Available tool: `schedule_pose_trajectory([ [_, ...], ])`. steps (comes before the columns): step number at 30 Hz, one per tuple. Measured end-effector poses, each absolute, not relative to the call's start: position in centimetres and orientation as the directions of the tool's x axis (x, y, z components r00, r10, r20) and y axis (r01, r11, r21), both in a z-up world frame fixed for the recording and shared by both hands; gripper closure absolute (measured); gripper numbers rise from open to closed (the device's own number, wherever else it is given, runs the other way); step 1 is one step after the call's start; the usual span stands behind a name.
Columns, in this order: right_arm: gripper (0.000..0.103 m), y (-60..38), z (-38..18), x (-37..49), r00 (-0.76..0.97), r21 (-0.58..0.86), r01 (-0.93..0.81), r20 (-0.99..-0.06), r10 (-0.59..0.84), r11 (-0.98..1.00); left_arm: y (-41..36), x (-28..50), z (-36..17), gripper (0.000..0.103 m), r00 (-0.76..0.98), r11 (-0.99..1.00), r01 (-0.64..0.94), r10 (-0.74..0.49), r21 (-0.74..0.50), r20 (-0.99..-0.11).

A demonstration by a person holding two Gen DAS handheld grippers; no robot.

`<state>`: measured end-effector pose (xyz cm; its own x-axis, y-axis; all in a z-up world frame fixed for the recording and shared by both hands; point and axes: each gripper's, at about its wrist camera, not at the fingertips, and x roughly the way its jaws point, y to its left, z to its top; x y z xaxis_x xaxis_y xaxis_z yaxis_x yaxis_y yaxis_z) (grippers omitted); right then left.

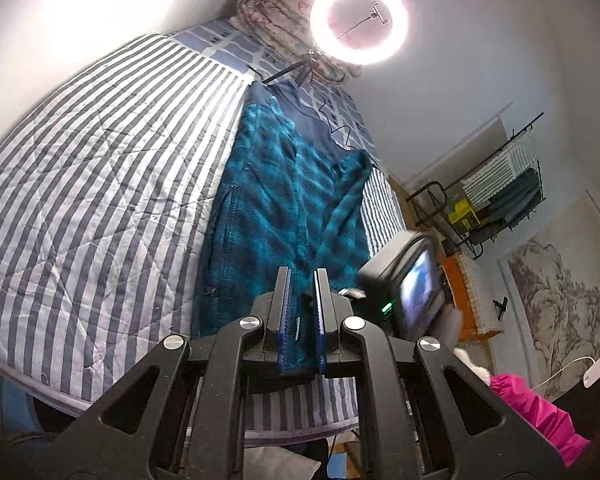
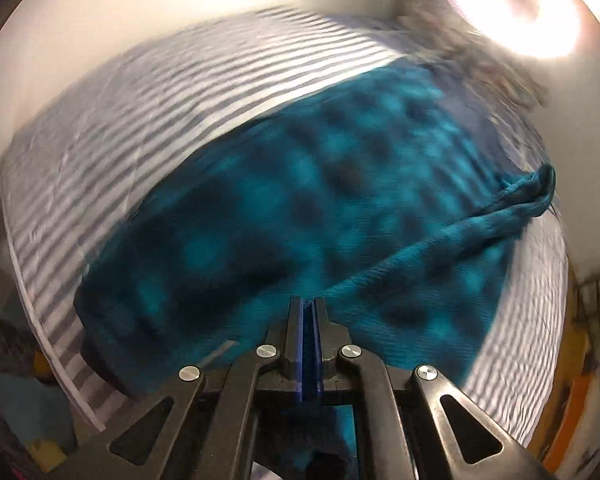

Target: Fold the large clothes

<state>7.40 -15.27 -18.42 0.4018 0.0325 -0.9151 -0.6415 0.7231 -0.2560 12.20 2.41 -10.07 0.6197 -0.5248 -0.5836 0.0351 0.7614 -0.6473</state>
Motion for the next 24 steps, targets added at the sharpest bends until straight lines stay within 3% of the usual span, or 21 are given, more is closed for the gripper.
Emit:
schedule_pose_trajectory([
  [3,0.103,-14.4,-20.4,6.4,0.310,-0.175,-0.708,-0.947,0.080,0.684,2.1,12.6,-11.0,0.095,0.604,0.766,0.021,-0.521,-0.642,-0.603],
  [6,0.103,-14.1,-21.3,5.1,0.331,-0.214,-0.731,-0.942,0.062,0.648,1.4,12.8,-12.2,0.095,0.574,0.766,0.009,-0.530,-0.643,-0.624],
  [9,0.103,-15.6,-20.2,5.1,0.296,-0.120,-0.725,-0.944,0.149,0.678,0.2,13.0,-13.1,0.095,0.546,0.776,0.020,-0.536,-0.630,-0.643],
  [10,0.096,-16.4,-19.5,5.3,0.278,-0.072,-0.719,-0.941,0.192,0.691,-0.1,13.0,-13.3,0.095,0.540,0.780,0.023,-0.536,-0.625,-0.649],
  [11,0.080,-17.1,-18.9,5.4,0.269,-0.035,-0.710,-0.937,0.225,0.703,-0.6,13.2,-13.6,0.093,0.528,0.782,0.028,-0.540,-0.622,-0.655],
  [13,0.070,-19.4,-17.2,5.4,0.264,0.033,-0.693,-0.918,0.295,0.720,-1.7,13.9,-14.5,0.072,0.503,0.774,0.029,-0.558,-0.633,-0.660],
  [15,0.069,-20.9,-15.9,5.4,0.267,0.078,-0.672,-0.902,0.339,0.737,-3.1,14.9,-15.4,0.055,0.479,0.761,0.037,-0.582,-0.648,-0.657],
  [19,0.047,-26.4,-13.7,8.2,0.320,0.149,-0.564,-0.867,0.381,0.812,-6.2,17.5,-17.3,0.053,0.428,0.769,0.052,-0.593,-0.637,-0.682],
  [24,0.044,-31.8,-12.3,14.2,0.389,0.201,-0.418,-0.841,0.375,0.886,-9.6,20.0,-20.0,0.053,0.359,0.763,0.055,-0.617,-0.644,-0.700],
])
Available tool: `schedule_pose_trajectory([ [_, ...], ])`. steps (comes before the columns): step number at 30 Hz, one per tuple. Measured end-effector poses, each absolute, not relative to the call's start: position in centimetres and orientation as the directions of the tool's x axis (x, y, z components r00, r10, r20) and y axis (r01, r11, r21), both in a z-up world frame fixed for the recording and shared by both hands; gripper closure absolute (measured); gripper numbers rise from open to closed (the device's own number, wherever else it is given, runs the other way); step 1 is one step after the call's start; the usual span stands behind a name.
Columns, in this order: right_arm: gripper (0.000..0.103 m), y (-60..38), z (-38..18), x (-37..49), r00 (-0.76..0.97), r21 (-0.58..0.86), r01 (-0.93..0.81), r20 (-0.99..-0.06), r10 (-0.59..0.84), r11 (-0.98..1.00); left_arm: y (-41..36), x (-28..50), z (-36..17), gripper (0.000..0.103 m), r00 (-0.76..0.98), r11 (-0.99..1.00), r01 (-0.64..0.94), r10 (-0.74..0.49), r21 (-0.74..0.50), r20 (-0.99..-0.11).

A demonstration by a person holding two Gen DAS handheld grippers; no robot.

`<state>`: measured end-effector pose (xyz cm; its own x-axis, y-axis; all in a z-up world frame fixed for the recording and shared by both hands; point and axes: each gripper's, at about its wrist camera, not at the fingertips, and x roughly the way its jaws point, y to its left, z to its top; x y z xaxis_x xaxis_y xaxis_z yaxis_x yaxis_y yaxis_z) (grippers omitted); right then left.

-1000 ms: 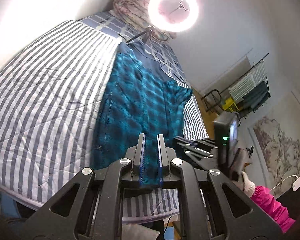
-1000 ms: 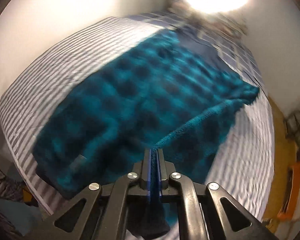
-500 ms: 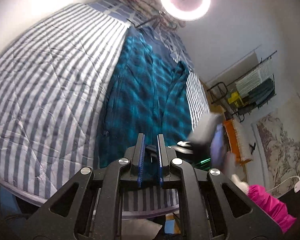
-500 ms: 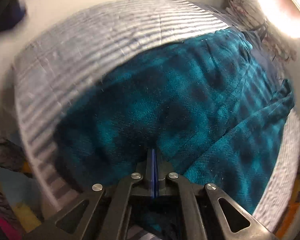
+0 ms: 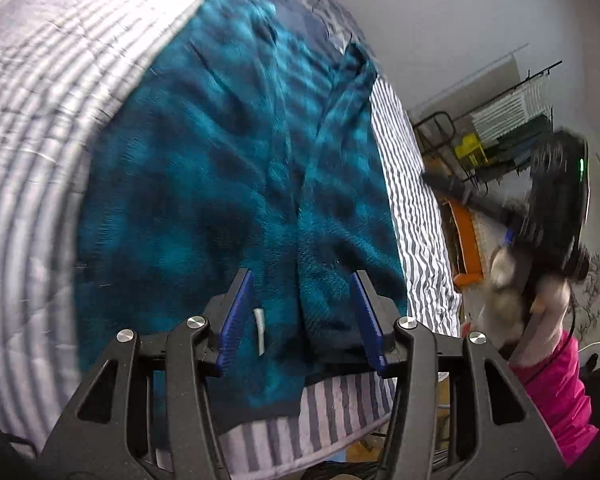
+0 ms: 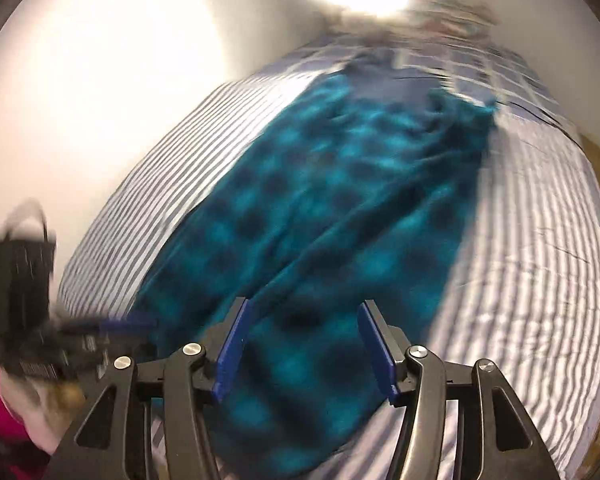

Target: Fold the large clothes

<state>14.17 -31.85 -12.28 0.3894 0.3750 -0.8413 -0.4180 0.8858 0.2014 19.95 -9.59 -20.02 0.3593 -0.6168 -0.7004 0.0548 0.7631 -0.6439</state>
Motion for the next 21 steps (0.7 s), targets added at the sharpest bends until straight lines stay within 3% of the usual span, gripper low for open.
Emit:
schedule_pose_trajectory([
  [4,0.041,-35.1,-11.3,18.7,0.446,0.239,-0.315,-0.817,0.365,0.919,-11.6,20.4,-21.7,0.053,0.319,0.754,0.059,-0.635,-0.655,-0.703],
  [8,0.029,-36.9,-10.7,24.0,0.500,0.262,-0.219,-0.797,0.338,0.940,-13.3,20.5,-21.9,0.053,0.318,0.772,0.098,-0.622,-0.628,-0.715],
  [11,0.028,-37.4,-10.7,27.9,0.520,0.290,-0.144,-0.791,0.322,0.946,-14.0,20.6,-21.8,0.053,0.317,0.777,0.129,-0.621,-0.616,-0.717],
  [12,0.028,-37.3,-10.8,29.4,0.528,0.294,-0.120,-0.790,0.312,0.948,-14.2,20.7,-21.7,0.056,0.316,0.780,0.139,-0.619,-0.610,-0.719],
  [15,0.023,-36.2,-11.0,32.8,0.542,0.258,-0.088,-0.798,0.264,0.962,-15.0,20.7,-21.7,0.086,0.306,0.786,0.180,-0.616,-0.592,-0.726],
  [21,0.022,-32.2,-13.3,38.0,0.526,0.081,-0.057,-0.845,0.099,0.995,-16.3,20.4,-21.5,0.095,0.307,0.775,0.234,-0.631,-0.586,-0.712],
])
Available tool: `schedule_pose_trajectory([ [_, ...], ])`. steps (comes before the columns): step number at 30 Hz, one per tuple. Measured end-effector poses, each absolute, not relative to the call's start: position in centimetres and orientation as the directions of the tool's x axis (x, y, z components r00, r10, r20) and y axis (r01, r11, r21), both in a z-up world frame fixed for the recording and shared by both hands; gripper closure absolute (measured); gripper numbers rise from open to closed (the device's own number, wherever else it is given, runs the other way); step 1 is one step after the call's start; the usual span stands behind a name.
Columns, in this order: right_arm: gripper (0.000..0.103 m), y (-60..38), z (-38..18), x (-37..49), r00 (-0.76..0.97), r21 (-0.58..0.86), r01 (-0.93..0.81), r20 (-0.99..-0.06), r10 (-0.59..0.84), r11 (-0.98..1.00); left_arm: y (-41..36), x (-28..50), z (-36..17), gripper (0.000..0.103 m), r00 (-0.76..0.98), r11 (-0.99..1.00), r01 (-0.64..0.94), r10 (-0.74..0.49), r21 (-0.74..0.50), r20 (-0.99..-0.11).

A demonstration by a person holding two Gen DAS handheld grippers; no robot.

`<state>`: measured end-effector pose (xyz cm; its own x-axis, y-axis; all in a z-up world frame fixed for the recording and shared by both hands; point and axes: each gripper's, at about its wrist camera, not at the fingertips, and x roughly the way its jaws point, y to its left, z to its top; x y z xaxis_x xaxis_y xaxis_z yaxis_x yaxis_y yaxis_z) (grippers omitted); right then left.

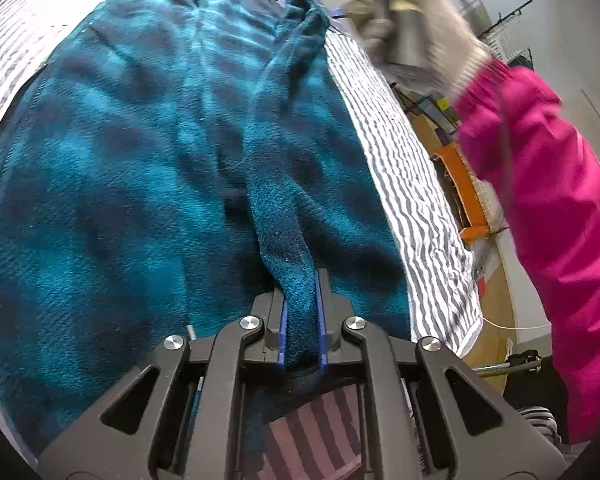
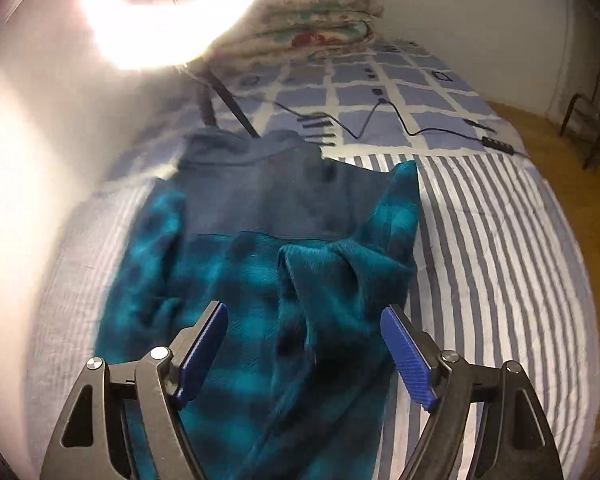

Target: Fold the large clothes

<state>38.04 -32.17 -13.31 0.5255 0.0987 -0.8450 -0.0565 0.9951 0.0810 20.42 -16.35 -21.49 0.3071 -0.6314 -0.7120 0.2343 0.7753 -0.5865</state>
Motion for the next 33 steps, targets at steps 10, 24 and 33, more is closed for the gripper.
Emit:
schedule_pose_trajectory([
  [10,0.091,-28.9,-16.6,40.0,0.486,-0.259,-0.084,-0.853,-0.188,0.962,-16.7,20.1,-20.8,0.097,0.305,0.720,0.226,-0.692,-0.656,-0.654],
  [24,0.092,-17.4,-20.3,39.3,0.557,-0.309,-0.358,-0.828,-0.064,0.881,-14.9,19.0,-22.7,0.097,0.331,0.748,0.139,-0.653,-0.649,-0.682],
  [33,0.060,-24.5,-15.5,38.2,0.581,0.007,-0.325,-0.788,0.205,0.946,-13.8,17.6,-21.9,0.097,0.352,0.766,0.152,-0.633,-0.625,-0.690],
])
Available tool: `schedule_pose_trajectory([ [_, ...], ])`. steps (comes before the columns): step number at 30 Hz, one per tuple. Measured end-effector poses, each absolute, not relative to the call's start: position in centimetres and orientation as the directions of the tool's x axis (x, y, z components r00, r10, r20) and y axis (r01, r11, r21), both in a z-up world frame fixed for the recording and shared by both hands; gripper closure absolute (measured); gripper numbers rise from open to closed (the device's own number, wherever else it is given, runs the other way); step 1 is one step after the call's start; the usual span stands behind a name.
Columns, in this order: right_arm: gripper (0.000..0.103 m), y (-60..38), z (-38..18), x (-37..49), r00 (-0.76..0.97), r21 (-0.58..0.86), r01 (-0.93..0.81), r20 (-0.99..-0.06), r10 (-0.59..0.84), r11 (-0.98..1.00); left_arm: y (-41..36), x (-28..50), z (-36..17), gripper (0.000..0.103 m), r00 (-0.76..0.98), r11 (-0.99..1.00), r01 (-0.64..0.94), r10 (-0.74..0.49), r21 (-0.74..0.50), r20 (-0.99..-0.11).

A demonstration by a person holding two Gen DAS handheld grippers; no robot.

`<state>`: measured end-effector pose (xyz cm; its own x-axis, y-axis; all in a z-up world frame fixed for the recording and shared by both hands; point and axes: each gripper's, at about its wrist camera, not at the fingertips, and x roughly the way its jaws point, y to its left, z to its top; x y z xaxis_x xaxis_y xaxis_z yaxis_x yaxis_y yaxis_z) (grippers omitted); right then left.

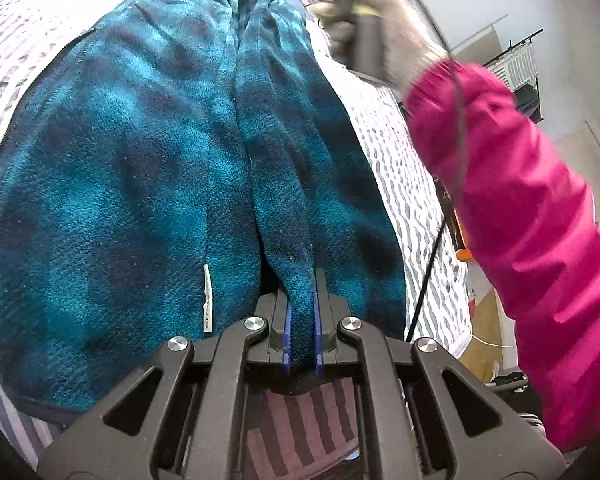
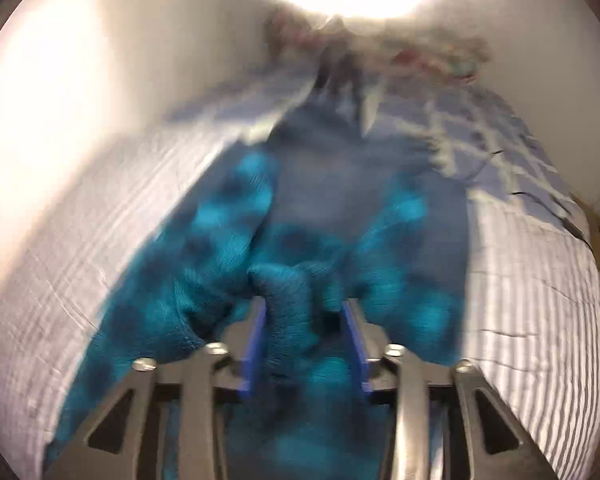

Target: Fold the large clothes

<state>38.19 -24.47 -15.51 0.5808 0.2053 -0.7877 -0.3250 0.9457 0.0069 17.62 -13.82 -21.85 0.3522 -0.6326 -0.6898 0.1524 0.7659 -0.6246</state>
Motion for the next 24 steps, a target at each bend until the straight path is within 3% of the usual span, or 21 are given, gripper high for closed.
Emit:
schedule_pose_trajectory([
  [4,0.069,-29.1,-14.7,35.8,0.578,0.048,-0.271,-0.790,0.203,0.961,-13.3,17.3,-21.6,0.097,0.360,0.777,0.155,-0.620,-0.611,-0.697],
  [8,0.069,-28.9,-17.2,33.4,0.531,0.015,-0.332,-0.824,0.200,0.943,-14.1,17.0,-21.4,0.097,0.370,0.792,0.155,-0.601,-0.591,-0.708],
  [12,0.067,-27.1,-21.5,32.8,0.513,-0.094,-0.340,-0.853,0.100,0.936,-13.8,15.9,-20.9,0.097,0.380,0.815,0.158,-0.571,-0.557,-0.728],
  [17,0.067,-28.4,-20.6,32.7,0.493,-0.021,-0.280,-0.861,0.125,0.960,-12.4,14.1,-18.9,0.096,0.369,0.811,0.172,-0.580,-0.560,-0.726],
  [22,0.067,-30.9,-16.3,24.9,0.501,0.043,-0.320,-0.840,0.207,0.946,-8.4,12.1,-16.6,0.071,0.419,0.810,0.160,-0.573,-0.564,-0.705],
  [24,0.067,-31.6,-15.8,21.3,0.486,0.048,-0.344,-0.846,0.221,0.938,-6.6,11.5,-16.4,0.070,0.439,0.818,0.134,-0.555,-0.560,-0.706],
])
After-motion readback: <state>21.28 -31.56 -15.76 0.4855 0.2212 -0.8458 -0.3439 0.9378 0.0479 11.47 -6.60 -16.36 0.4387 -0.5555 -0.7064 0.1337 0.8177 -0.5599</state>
